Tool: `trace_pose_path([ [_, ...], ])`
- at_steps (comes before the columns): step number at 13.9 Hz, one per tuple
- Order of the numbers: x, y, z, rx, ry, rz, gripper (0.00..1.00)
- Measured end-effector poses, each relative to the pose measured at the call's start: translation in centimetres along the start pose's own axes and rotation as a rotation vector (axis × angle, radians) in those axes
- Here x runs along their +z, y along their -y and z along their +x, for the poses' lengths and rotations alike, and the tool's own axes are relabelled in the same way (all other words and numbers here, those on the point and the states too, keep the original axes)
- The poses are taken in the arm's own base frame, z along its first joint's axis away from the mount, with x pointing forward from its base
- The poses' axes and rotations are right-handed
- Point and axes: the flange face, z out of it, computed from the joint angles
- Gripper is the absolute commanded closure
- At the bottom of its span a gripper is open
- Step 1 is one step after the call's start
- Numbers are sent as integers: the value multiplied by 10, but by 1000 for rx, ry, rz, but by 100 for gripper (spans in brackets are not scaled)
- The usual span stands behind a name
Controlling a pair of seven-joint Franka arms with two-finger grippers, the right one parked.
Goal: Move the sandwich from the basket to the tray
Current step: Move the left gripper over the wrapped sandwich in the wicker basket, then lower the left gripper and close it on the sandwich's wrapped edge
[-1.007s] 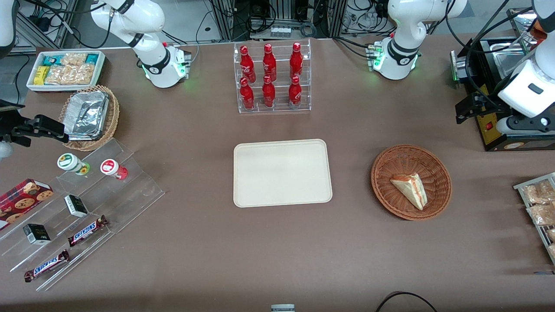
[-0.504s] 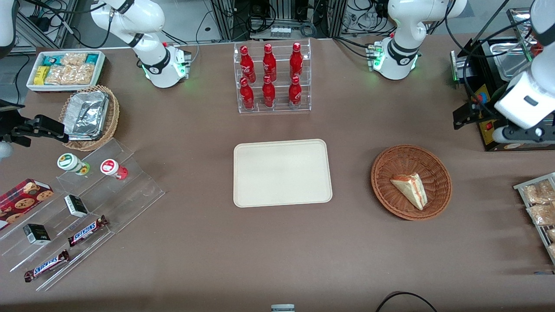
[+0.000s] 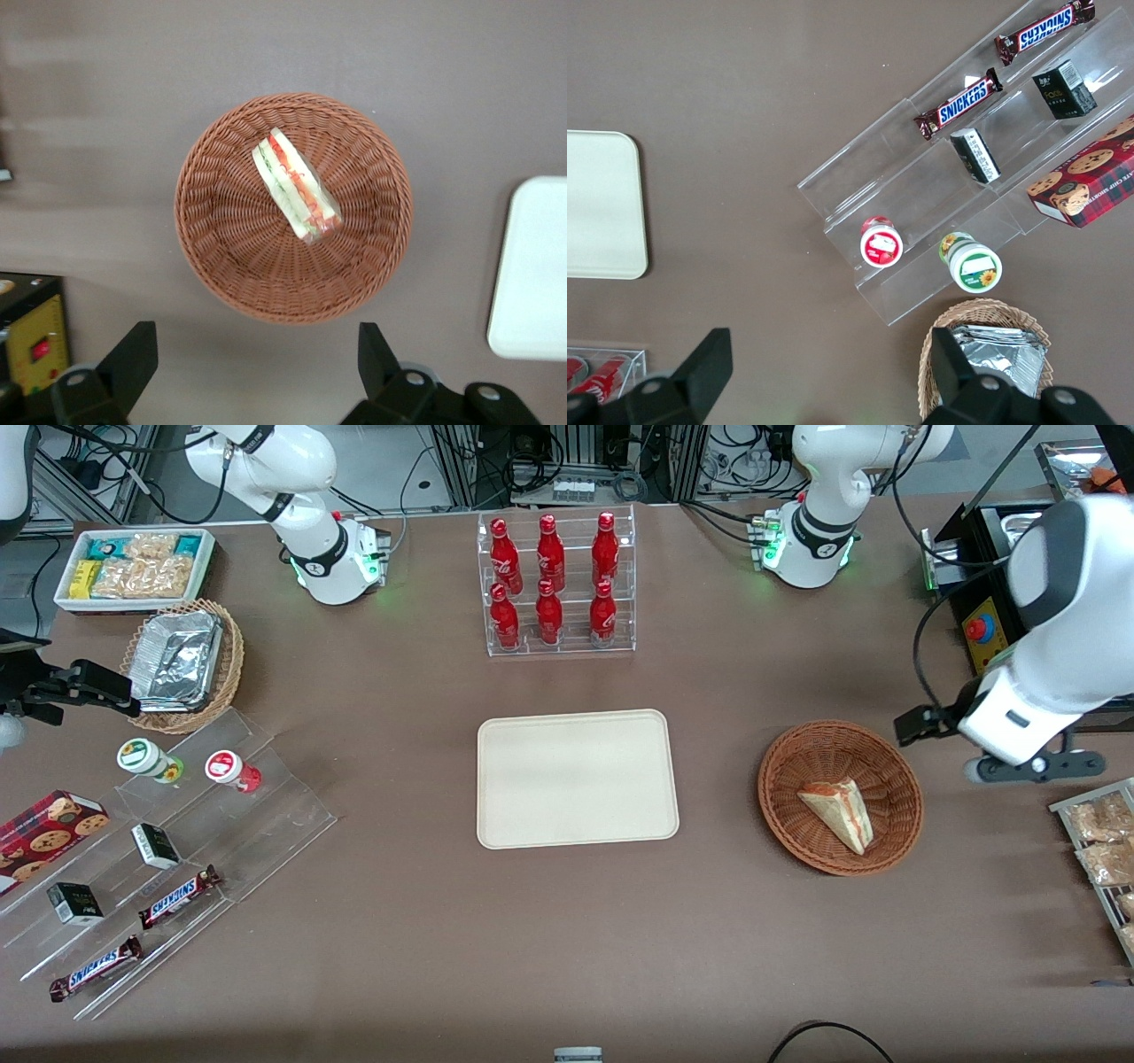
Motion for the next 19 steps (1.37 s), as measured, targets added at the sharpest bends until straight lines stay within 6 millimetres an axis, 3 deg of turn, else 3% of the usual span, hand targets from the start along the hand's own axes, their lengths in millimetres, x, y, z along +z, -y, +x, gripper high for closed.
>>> trace_pose_path([
  [9, 112, -2, -13, -349, -88, -44, 0],
  [14, 146, -5, -21, -413, -116, -65, 0],
  [19, 174, -16, -13, -433, -144, -93, 0],
])
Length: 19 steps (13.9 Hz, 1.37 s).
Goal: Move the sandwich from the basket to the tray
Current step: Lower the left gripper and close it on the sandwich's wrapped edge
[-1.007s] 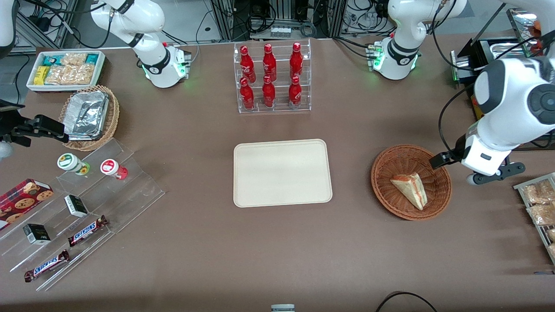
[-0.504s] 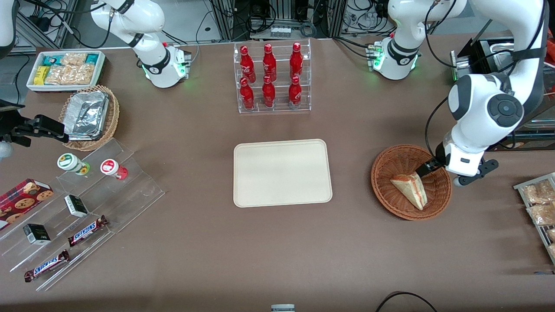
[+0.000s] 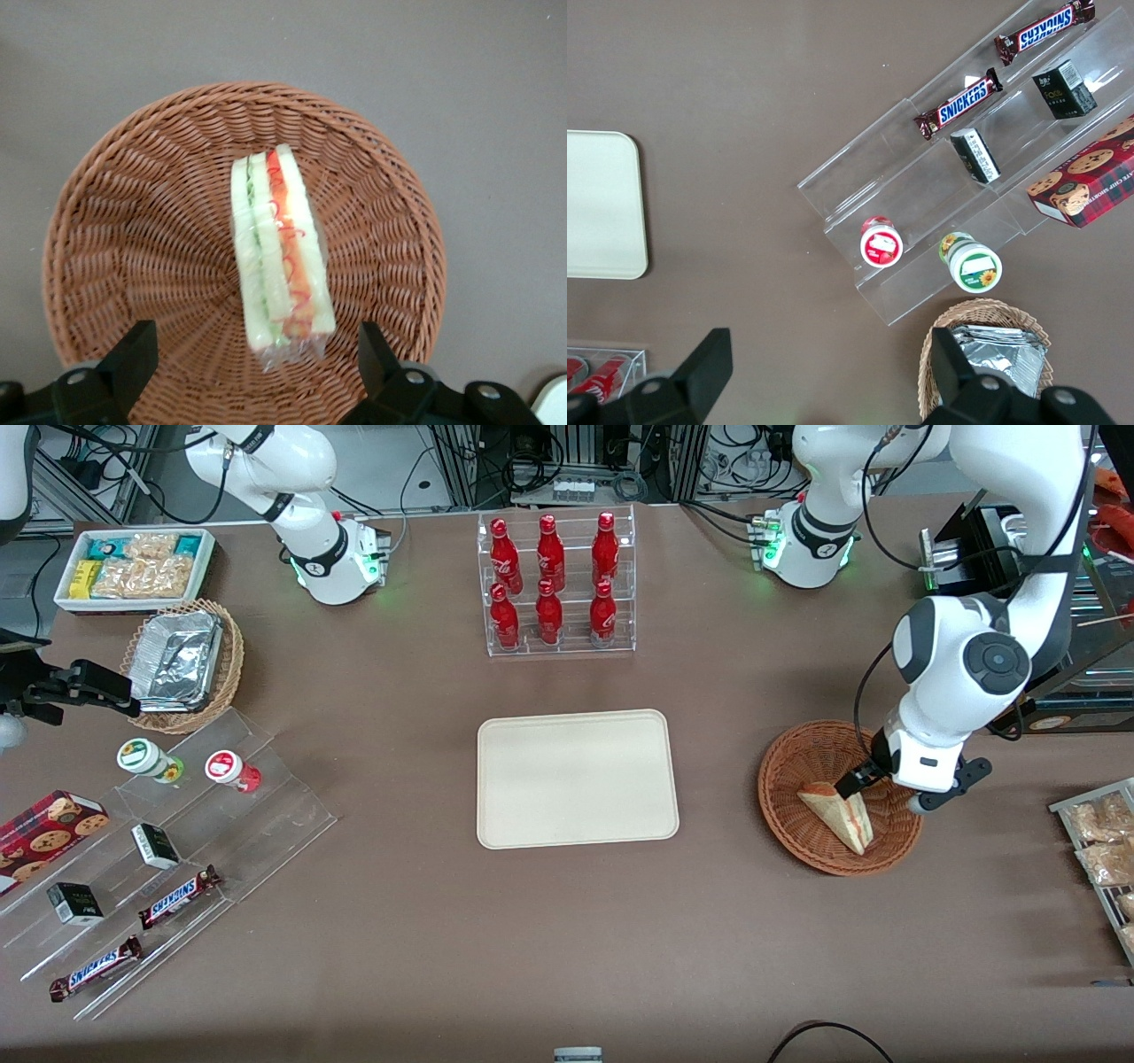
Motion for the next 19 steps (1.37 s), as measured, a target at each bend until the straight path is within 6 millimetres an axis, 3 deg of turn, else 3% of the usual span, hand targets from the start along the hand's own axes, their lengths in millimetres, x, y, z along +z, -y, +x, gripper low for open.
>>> trace_pose_path([
  [4, 20, -10, -4, -9, -7, -21, 0],
  [10, 37, -10, -5, -10, 9, -14, 2],
  [11, 40, -10, -5, -10, 10, -14, 14],
  [13, 45, -10, -6, -11, 15, -12, 66],
  [14, 46, -10, -6, -11, 16, -12, 87],
  [15, 46, -10, -6, -11, 16, -12, 100],
  [19, 44, -11, -4, -9, 11, -15, 100],
])
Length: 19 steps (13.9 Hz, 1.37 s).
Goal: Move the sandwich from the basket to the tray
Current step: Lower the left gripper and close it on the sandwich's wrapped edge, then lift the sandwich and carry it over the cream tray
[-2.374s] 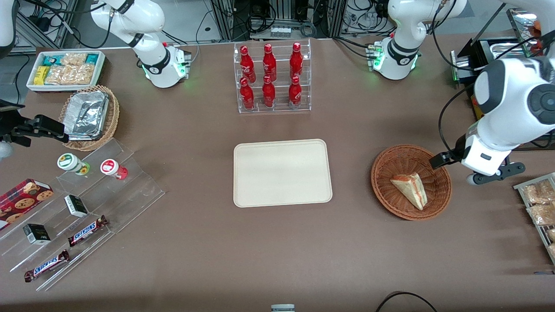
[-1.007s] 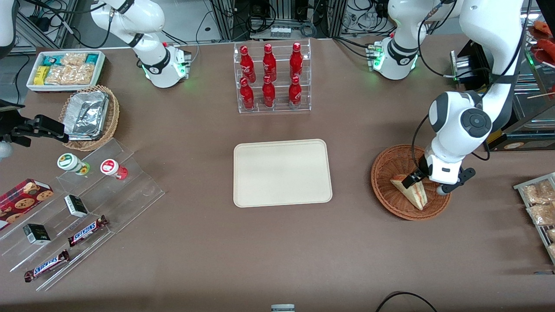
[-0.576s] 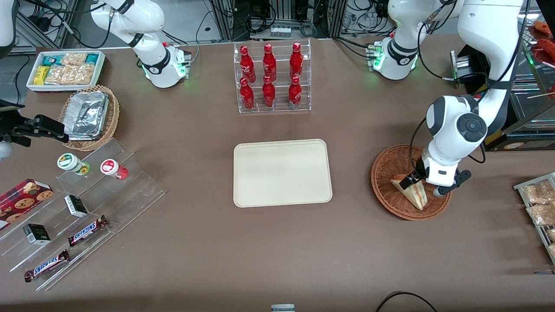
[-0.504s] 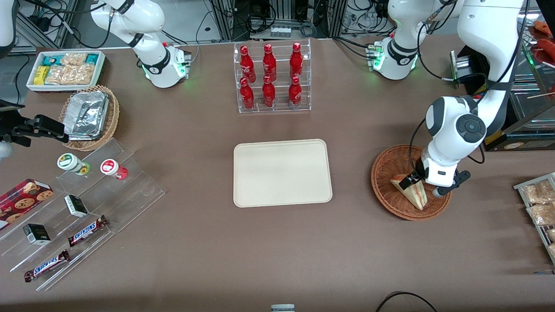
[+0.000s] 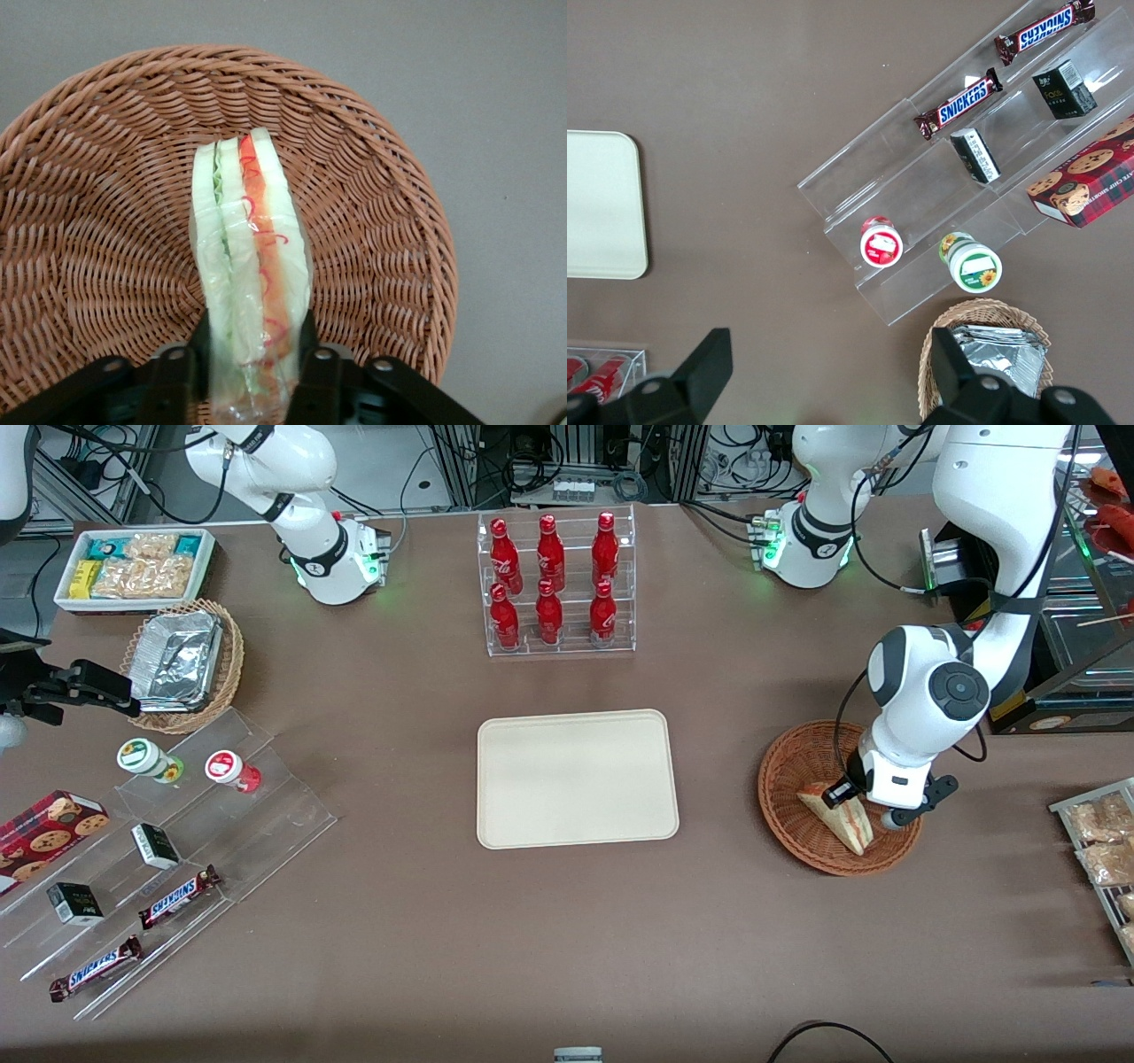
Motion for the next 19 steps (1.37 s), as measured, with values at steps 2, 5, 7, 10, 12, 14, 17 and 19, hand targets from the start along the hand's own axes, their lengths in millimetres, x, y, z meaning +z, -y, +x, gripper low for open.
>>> trace_pose_path([
  [2, -10, -4, 3, 8, 1, 3, 100],
  [5, -52, -30, -1, 50, 35, 35, 100],
  [7, -95, -63, -12, 103, 58, 61, 100],
  [10, -144, -121, -42, 204, 49, 50, 100],
  [12, -151, -159, -77, 283, 44, 35, 100],
  [14, -150, -196, -106, 347, 43, 17, 100],
  [17, -143, -251, -139, 431, 44, -14, 100],
  [19, -127, -278, -161, 477, 57, -18, 100],
])
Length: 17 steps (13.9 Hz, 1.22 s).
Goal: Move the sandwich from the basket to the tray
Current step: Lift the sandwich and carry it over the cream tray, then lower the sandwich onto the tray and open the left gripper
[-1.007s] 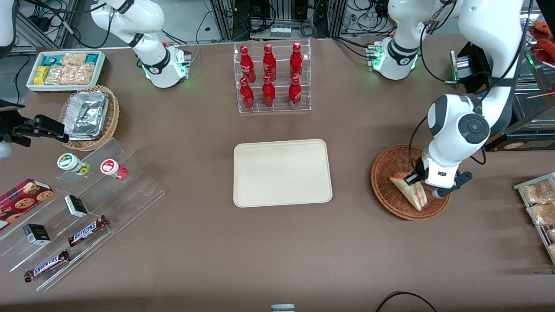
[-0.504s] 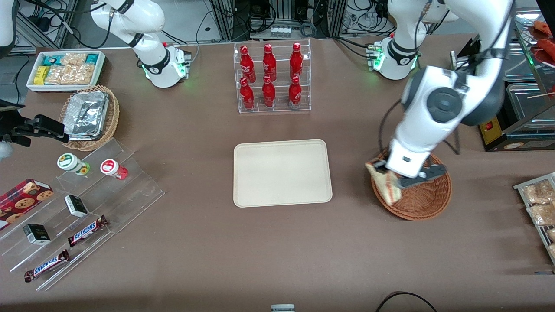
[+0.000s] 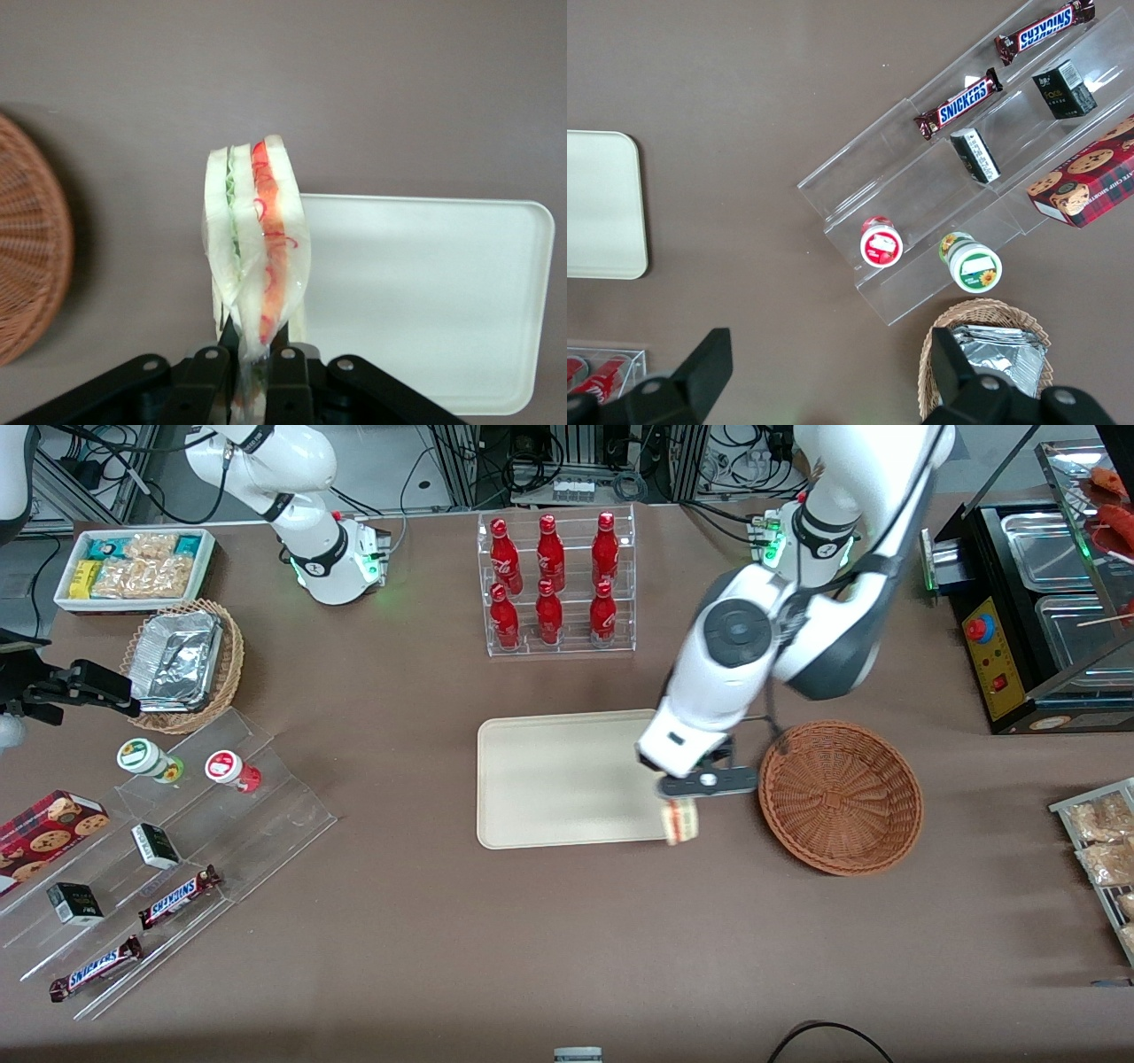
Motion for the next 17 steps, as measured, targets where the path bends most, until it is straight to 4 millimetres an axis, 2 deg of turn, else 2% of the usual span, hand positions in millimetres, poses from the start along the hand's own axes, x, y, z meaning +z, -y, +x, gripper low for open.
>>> trace_pose_path([
  [3, 33, -48, -15, 66, 24, -3, 100],
  [6, 61, -76, -21, 98, 14, -28, 100],
  [12, 104, -110, -43, 88, -7, -69, 100],
  [17, 125, -115, -48, 75, -1, -70, 100],
])
